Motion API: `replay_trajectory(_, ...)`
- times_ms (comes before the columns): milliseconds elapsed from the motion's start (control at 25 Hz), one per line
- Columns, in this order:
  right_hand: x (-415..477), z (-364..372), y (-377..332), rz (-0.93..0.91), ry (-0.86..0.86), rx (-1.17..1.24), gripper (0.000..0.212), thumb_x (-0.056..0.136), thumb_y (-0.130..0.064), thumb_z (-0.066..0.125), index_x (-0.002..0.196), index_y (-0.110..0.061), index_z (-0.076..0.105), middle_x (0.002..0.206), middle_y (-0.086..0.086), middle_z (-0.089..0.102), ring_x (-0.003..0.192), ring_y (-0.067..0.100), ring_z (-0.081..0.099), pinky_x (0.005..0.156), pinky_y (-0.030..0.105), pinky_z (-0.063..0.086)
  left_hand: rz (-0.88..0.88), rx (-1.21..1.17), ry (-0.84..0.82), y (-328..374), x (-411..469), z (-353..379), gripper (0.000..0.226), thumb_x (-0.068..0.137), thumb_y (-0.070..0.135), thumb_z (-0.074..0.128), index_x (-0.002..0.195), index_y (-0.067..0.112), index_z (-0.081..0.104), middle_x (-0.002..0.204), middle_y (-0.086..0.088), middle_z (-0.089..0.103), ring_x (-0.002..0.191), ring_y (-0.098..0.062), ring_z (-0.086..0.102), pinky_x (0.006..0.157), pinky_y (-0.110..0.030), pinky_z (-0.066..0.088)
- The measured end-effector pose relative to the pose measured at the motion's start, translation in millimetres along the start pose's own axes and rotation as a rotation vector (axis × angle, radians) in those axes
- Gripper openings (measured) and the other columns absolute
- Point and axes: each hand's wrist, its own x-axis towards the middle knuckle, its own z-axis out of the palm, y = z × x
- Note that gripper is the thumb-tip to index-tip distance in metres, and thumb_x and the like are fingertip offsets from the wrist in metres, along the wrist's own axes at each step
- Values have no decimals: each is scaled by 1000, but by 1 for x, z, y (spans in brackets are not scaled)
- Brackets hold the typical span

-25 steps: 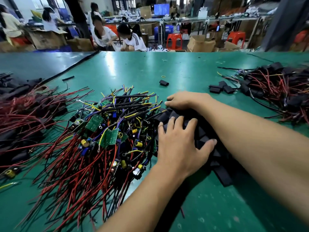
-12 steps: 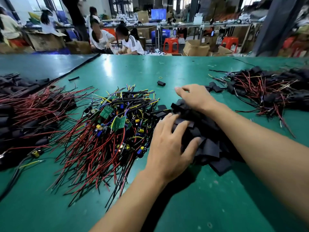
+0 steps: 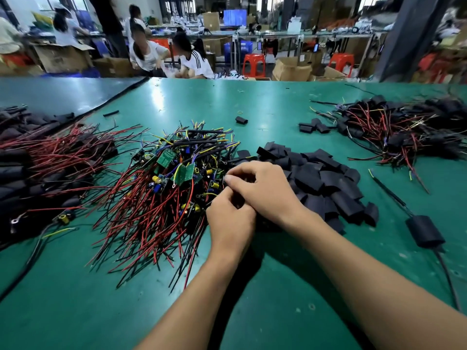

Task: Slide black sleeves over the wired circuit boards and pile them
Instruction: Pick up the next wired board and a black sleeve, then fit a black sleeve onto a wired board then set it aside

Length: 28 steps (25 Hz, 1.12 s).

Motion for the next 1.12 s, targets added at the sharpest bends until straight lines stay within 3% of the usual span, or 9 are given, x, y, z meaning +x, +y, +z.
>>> replay_trajectory(200, 28, 15, -36, 150, -113, 36, 57, 67, -83, 62, 62, -27, 71, 50, -17, 60, 52, -5, 54, 49, 14, 40, -11, -40, -117, 0, -3, 2, 14, 84, 3, 63, 71, 7, 61, 57, 5, 60, 50, 1, 43, 47, -22, 36)
replay_trajectory(280, 34, 29, -43, 218, -180, -80, 67, 62, -85, 62, 68, -19, 72, 59, -12, 65, 64, 3, 62, 58, 24, 49, -269, -54, -184, 1, 4, 2, 14, 95, -3, 52, 105, 4, 60, 87, -5, 65, 78, 7, 60, 70, -20, 48)
replay_trajectory(360, 37, 36, -43, 228, -213, -110, 55, 70, -63, 74, 68, -9, 65, 62, -4, 64, 67, 15, 61, 64, 30, 48, -350, -22, -136, -2, 8, -7, 22, 102, 4, 42, 122, 3, 52, 113, -12, 62, 111, -9, 57, 93, -27, 40)
replay_trajectory(440, 36, 32, -40, 220, -190, -12, 43, 76, -42, 79, 60, -13, 52, 56, -1, 50, 61, 18, 48, 60, 31, 39, -180, -64, -188, 0, 4, -6, 14, 93, -1, 52, 89, 5, 64, 73, -3, 69, 70, -9, 65, 62, -36, 46)
replay_trajectory(520, 30, 18, -37, 206, -130, 140, 42, 81, -36, 78, 60, -16, 48, 55, -2, 45, 58, 16, 42, 58, 30, 33, -119, -130, -141, 3, 5, -4, 20, 88, -6, 53, 71, 4, 58, 47, 0, 56, 36, -11, 49, 40, -26, 36)
replay_trajectory(680, 22, -29, -38, 224, -6, 723, 19, 96, -28, 65, 90, -11, 69, 69, -3, 62, 57, 9, 50, 53, 19, 40, -153, -291, -166, 2, 7, 0, 14, 93, 3, 60, 80, 6, 60, 54, -1, 55, 33, -16, 44, 35, -17, 29)
replay_trajectory(800, 14, -77, -34, 259, -163, 1112, 27, 101, -27, 53, 113, -11, 70, 75, -4, 56, 57, 8, 48, 56, 20, 42, -154, -378, -186, 3, 7, -1, 14, 96, 12, 61, 83, 7, 64, 54, 0, 58, 36, -15, 48, 37, -19, 31)
replay_trajectory(960, -18, -90, -13, 186, -183, 652, 24, 99, -18, 57, 119, -19, 70, 66, -6, 51, 48, 8, 42, 47, 19, 36, -120, -490, -217, 10, 7, 3, 26, 98, 28, 60, 82, 14, 76, 63, -7, 66, 45, -16, 57, 43, -20, 42)
replay_trajectory(1120, -51, -74, 13, -159, -62, -164, 31, 92, -16, 65, 121, -27, 69, 84, -8, 65, 74, 9, 57, 73, 25, 47, -79, -449, -357, 15, -5, 7, 26, 93, 38, 63, 83, 18, 77, 66, -4, 66, 50, -14, 60, 47, -24, 49)
